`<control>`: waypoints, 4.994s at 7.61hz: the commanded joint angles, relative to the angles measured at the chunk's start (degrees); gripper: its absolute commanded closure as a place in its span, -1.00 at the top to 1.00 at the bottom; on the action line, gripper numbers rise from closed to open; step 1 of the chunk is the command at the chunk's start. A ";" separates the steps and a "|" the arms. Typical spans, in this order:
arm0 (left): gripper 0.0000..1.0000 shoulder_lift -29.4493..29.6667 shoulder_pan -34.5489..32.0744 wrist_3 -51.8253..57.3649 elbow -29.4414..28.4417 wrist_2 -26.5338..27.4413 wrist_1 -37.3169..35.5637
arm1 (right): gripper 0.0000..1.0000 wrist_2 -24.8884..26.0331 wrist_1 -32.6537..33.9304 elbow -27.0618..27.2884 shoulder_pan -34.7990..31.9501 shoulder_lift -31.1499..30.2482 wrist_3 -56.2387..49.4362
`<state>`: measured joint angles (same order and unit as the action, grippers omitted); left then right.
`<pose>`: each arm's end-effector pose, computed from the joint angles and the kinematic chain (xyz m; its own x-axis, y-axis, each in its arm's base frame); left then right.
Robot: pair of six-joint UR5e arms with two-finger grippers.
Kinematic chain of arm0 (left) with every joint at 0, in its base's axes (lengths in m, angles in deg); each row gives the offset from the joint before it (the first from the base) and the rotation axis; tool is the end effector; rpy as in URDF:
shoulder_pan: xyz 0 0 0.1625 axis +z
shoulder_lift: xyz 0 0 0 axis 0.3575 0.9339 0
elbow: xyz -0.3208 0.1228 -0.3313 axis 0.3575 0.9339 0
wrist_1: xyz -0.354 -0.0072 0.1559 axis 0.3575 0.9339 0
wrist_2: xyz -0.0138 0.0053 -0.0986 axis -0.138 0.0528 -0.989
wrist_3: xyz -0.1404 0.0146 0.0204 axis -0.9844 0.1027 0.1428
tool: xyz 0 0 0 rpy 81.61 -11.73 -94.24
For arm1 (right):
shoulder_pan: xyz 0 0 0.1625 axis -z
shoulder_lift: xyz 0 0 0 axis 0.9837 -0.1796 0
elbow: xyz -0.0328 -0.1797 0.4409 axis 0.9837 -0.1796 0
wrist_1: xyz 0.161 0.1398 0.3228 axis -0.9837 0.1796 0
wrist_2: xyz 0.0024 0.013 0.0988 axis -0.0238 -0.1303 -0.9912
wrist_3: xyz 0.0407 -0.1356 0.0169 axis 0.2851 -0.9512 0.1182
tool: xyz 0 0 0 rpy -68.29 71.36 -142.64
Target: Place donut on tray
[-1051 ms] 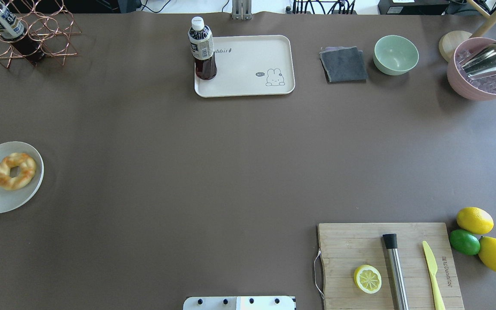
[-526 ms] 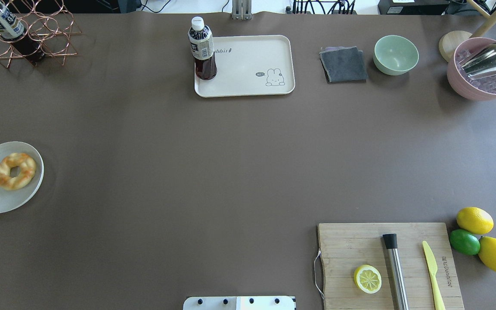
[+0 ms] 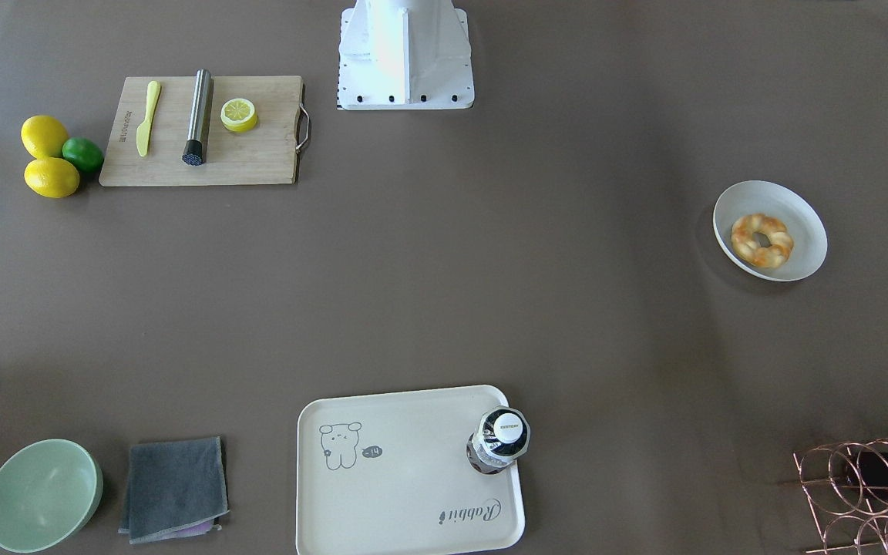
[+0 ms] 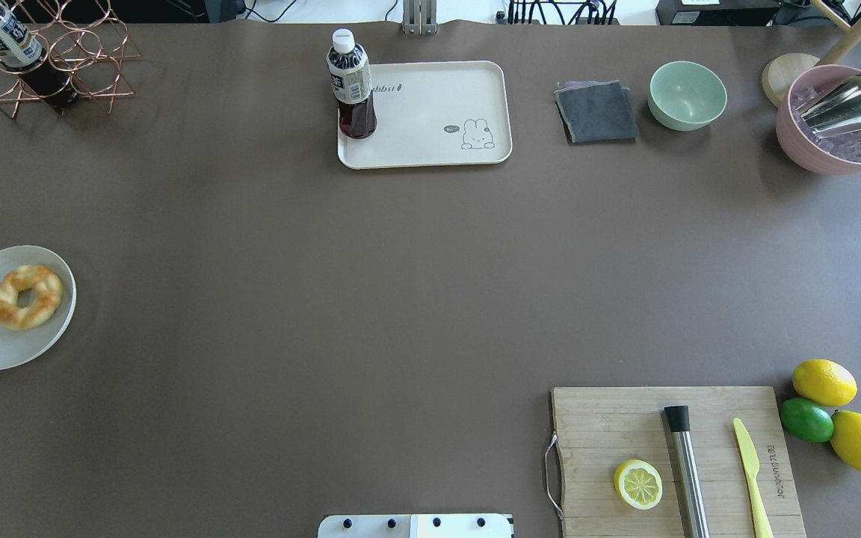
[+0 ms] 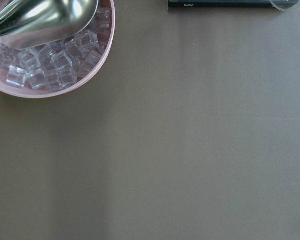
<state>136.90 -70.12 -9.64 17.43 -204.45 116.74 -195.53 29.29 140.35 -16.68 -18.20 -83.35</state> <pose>-0.0523 -0.5034 0.7329 0.7750 0.1662 -0.6097 -0.0412 0.9760 0.2136 0.0908 -0.4813 0.7208 0.7363 0.0101 0.6766 -0.0165 0.9999 0.0031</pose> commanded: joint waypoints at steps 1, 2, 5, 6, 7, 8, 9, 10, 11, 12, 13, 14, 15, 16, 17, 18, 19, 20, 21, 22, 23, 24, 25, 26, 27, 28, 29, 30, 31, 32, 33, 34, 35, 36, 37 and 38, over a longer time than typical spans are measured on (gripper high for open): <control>0.96 -0.39 0.01 0.34 0.36 0.34 -0.23 | 1.00 0.00 0.13 0.30 0.00 0.00 0.00; 0.96 0.05 0.27 -0.18 -0.94 0.26 -0.23 | 1.00 0.00 0.13 0.22 0.00 0.17 0.00; 0.96 0.58 0.45 0.43 -2.00 -0.18 0.20 | 1.00 0.00 0.13 -0.13 0.00 0.70 0.09; 0.96 0.49 0.45 0.52 -2.00 0.08 0.29 | 1.00 0.00 0.13 -0.13 0.00 0.79 0.09; 0.96 0.41 0.45 0.61 -2.09 0.60 0.90 | 1.00 0.00 0.13 -0.22 0.00 0.88 0.09; 0.98 0.49 0.45 0.52 -2.09 0.52 0.74 | 1.00 0.09 0.13 -0.31 0.09 0.88 0.09; 0.98 0.67 0.53 0.35 -2.09 0.52 0.47 | 1.00 0.09 0.13 -0.31 0.26 0.96 0.09; 0.98 1.02 0.62 0.26 -2.53 0.35 0.47 | 1.00 0.09 0.13 -0.31 0.26 0.97 0.09; 0.98 1.11 0.62 0.26 -2.62 0.34 0.47 | 1.00 0.09 0.13 -0.31 0.26 0.88 0.09; 0.98 1.28 0.62 -0.09 -2.62 0.43 0.47 | 1.00 0.09 0.13 -0.31 0.26 0.88 0.09; 0.98 1.54 0.71 -0.27 -2.71 0.43 0.38 | 1.00 0.09 0.13 -0.31 0.26 0.79 0.09; 0.98 1.37 0.62 -0.18 -2.62 0.26 0.47 | 1.00 0.09 0.13 -0.40 0.26 0.70 0.09; 0.98 1.46 0.62 -0.18 -2.36 0.17 0.47 | 1.00 0.09 0.13 -0.66 0.26 0.53 0.09; 0.98 1.37 0.62 -0.09 -2.27 -0.01 0.47 | 1.00 0.09 0.13 -0.75 0.35 0.53 0.44; 0.98 1.11 0.62 -0.01 -2.01 -0.10 0.56 | 1.00 0.09 -0.05 -0.66 0.44 0.70 2.35; 0.98 1.02 0.62 0.08 -2.00 -0.18 0.65 | 1.00 0.09 -0.14 -0.75 1.14 0.79 2.55; 0.98 1.02 0.62 0.08 -2.00 -0.18 0.56 | 1.00 0.00 -0.05 -0.66 1.14 0.70 2.55; 0.98 0.67 0.62 0.17 -1.92 -0.27 0.82 | 1.00 0.00 -0.05 -0.58 1.14 0.62 2.46; 0.98 0.58 0.54 0.00 -1.83 -3.32 0.73 | 1.00 -0.09 0.04 -0.57 1.14 0.61 2.46; 0.98 0.49 0.71 -0.35 -1.91 -7.79 0.91 | 1.00 -0.09 -0.05 -0.57 1.14 0.53 2.46; 0.98 -0.20 0.97 -8.01 -1.22 -11.22 1.52 | 1.00 -0.09 -0.14 -0.57 1.14 0.27 2.46; 0.98 -2.39 4.63 -17.40 1.49 -11.00 5.79 | 1.00 -0.09 -0.05 -0.31 1.14 0.09 2.46; 0.98 -6.15 9.19 -24.02 2.56 -10.65 13.66 | 1.00 -0.09 -0.05 -0.31 1.14 0.00 2.46; 0.98 -8.36 12.72 -32.00 2.65 -9.77 21.31 | 1.00 0.00 -0.22 -0.75 1.14 0.00 2.46; 0.97 -10.30 16.23 -37.39 2.48 -8.63 27.39 | 1.00 0.00 -0.31 -0.75 1.14 0.00 2.46; 0.96 -11.10 18.96 -37.88 1.96 -7.06 29.02 | 1.00 0.00 -0.31 -0.75 1.14 0.00 2.46; 0.95 -11.54 20.64 -37.80 1.34 -5.30 31.12 | 1.00 0.00 -0.40 -0.66 1.14 0.00 2.46; 0.95 -11.55 21.71 -37.88 -1.10 -4.85 34.45 | 1.00 0.00 -0.40 -0.66 1.14 0.00 2.46; 0.94 -11.37 22.41 -37.97 -4.87 -4.67 39.53 | 1.00 0.09 -0.40 -0.75 1.14 0.00 2.46; 0.93 -11.02 23.03 -37.97 -6.73 -4.41 41.84 | 1.00 0.09 -0.40 -0.75 1.14 0.09 2.46; 0.92 -10.85 23.47 -38.06 -6.75 -4.40 41.87 | 1.00 0.09 -0.31 -0.75 1.14 0.26 2.46; 0.85 -10.76 23.82 -38.06 -6.75 -4.49 41.95 | 1.00 0.09 -0.23 -0.75 1.14 0.26 2.46; 0.74 -10.15 24.43 -38.06 -6.75 -4.14 41.87 | 1.00 0.09 -0.22 -0.75 1.14 0.18 2.46; 0.68 -9.79 25.22 -37.97 -7.18 -3.18 41.78 | 1.00 0.00 -0.05 -0.40 1.14 0.09 2.55; 0.67 -9.18 25.75 -37.97 -7.62 -3.09 41.87 | 1.00 0.00 -0.05 -0.75 1.14 0.17 2.55; 0.62 -9.00 25.93 -37.97 -7.63 -3.17 41.87 | 1.00 0.00 -0.05 -0.75 1.14 0.17 2.55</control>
<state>127.31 -44.84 -47.64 10.12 -207.80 158.57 -195.52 29.20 139.70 -15.53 -18.04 -80.82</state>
